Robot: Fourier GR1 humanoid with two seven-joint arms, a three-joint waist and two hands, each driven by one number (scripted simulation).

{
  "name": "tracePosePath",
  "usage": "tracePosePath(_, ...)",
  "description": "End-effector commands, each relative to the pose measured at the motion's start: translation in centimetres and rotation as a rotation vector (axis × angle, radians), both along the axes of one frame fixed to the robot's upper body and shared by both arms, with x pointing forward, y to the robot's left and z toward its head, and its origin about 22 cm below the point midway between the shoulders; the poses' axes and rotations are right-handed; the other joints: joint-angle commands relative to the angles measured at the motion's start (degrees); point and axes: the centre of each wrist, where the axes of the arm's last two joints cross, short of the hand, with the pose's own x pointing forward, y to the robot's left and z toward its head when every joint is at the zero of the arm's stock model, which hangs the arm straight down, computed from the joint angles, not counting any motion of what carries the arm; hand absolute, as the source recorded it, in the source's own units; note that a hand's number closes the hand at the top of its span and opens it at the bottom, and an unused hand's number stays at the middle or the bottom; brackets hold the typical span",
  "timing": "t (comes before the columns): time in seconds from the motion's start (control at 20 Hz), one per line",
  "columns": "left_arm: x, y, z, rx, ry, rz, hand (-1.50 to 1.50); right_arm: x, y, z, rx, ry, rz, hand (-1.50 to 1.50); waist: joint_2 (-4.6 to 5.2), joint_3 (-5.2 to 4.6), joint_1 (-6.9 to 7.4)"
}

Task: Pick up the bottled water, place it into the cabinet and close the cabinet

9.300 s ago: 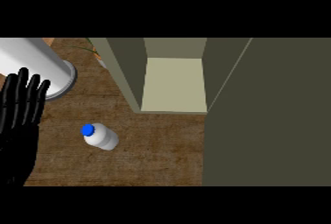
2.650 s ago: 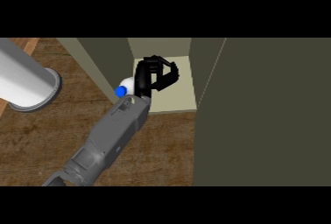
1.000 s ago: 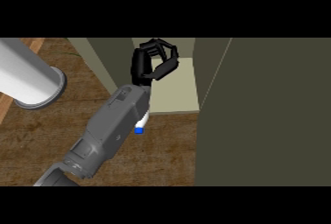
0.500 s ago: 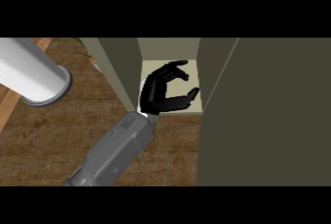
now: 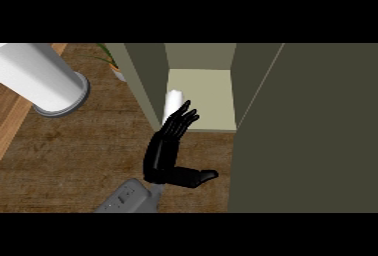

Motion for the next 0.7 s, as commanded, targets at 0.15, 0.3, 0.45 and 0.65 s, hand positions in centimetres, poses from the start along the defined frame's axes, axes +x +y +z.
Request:
tracePosePath(0.15, -7.5, 5.6, -1.2, -0.004, 0.037, 0.067, -1.5, 0.0, 0.0, 3.3, -0.111, -0.057, 0.108, -1.5, -0.02, 0.0, 0.81)
tracePosePath(0.3, -7.8, 8.7, -0.5, -0.028, 0.008, 0.077, -1.5, 0.2, -0.2, 3.4, -0.19, -0.047, 0.262, 1.5, 0.1, -0.13, 1.27)
tracePosePath(0.45, -9.2, 10.3, -0.7, -0.002, -0.004, 0.04, -1.5, 1.1, -0.5, 4.1, -0.293, -0.126, 0.383, 1.5, -0.07, -0.23, 1.67)
tracePosePath(0.65, -11.3, 13.9, -0.8, 0.022, -0.02, 0.054, -1.5, 1.6, -0.3, 4.7, -0.328, -0.154, 0.494, 1.5, -0.06, -0.33, 1.78)
